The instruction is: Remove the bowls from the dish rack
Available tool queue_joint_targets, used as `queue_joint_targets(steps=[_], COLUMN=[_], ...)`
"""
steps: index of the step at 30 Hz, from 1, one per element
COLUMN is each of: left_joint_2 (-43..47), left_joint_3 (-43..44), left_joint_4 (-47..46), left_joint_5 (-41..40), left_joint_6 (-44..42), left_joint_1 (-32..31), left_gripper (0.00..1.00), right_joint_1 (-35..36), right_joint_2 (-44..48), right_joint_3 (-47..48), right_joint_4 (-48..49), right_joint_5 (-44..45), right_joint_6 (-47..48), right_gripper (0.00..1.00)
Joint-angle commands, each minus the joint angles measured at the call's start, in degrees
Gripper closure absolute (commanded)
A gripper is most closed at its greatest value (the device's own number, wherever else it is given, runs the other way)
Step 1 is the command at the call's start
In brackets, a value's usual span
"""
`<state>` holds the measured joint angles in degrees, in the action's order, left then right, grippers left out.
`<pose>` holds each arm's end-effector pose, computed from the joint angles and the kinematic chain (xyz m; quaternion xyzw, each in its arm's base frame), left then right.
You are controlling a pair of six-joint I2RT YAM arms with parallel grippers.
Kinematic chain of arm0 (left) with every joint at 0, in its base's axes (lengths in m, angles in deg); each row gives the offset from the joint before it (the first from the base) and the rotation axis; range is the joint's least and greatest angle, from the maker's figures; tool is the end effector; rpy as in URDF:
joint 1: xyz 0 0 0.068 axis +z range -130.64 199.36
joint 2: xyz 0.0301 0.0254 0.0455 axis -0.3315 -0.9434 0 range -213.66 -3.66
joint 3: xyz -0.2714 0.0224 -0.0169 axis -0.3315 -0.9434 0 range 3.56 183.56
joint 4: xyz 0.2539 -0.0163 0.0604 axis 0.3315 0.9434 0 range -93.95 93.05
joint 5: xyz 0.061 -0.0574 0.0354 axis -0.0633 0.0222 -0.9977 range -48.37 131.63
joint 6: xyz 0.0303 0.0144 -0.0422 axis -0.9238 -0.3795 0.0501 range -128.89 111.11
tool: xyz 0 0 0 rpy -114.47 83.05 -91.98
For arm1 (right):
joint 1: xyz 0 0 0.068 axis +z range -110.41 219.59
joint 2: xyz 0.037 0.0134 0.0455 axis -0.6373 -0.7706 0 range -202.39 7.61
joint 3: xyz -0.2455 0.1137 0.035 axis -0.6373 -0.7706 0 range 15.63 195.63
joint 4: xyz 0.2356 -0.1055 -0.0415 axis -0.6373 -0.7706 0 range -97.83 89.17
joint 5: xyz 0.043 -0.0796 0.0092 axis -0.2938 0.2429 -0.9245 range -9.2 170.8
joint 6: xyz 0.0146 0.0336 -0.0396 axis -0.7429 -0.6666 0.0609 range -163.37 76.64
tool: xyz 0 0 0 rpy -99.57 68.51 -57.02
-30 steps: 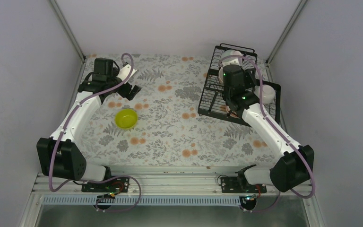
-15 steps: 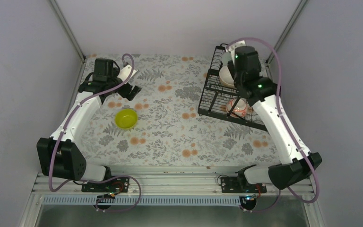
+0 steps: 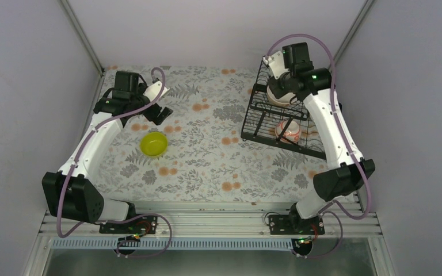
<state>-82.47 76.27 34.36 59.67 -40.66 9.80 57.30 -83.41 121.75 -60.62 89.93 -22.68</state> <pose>0.2898 -0.0600 0.3306 0.3782 0.8305 -0.0681 0.4034 0.3097 0.0929 0.4224 -0.2736 0.8788 -0.0834 0.3820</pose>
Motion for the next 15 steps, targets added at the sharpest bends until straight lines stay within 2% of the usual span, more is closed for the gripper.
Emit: queue_joint_targets(steps=[1,4,6,10,15], left_joint_2=[1.81,1.5,1.33,1.13,1.01], left_joint_3=[0.48,0.48,0.46,0.3,-0.3], left_joint_4=[1.33,2.13,2.45,2.75,1.87], left_joint_5=[0.51,0.8,0.93,1.12,0.52], left_joint_6=[-1.93,-2.39,-2.65,-2.94,-2.66], left_joint_1=[-0.29,-0.36,-0.42,-0.42,-0.4], left_gripper=[0.0,0.0,0.0,0.0,0.0], right_joint_1=[-2.82,-4.59,-5.43,-5.47,-5.5], right_joint_2=[-1.99,-5.63,-6.59,-5.84,-6.13], right_joint_3=[5.67,9.94,11.28,7.54,4.84], right_joint_4=[-6.82,-11.64,-13.72,-13.77,-13.16], right_joint_5=[-8.24,-15.46,-18.35,-18.57,-16.17], right_joint_6=[1.92,3.84,5.08,7.35,6.65], right_gripper=[0.7,0.69,0.64,0.52,0.52])
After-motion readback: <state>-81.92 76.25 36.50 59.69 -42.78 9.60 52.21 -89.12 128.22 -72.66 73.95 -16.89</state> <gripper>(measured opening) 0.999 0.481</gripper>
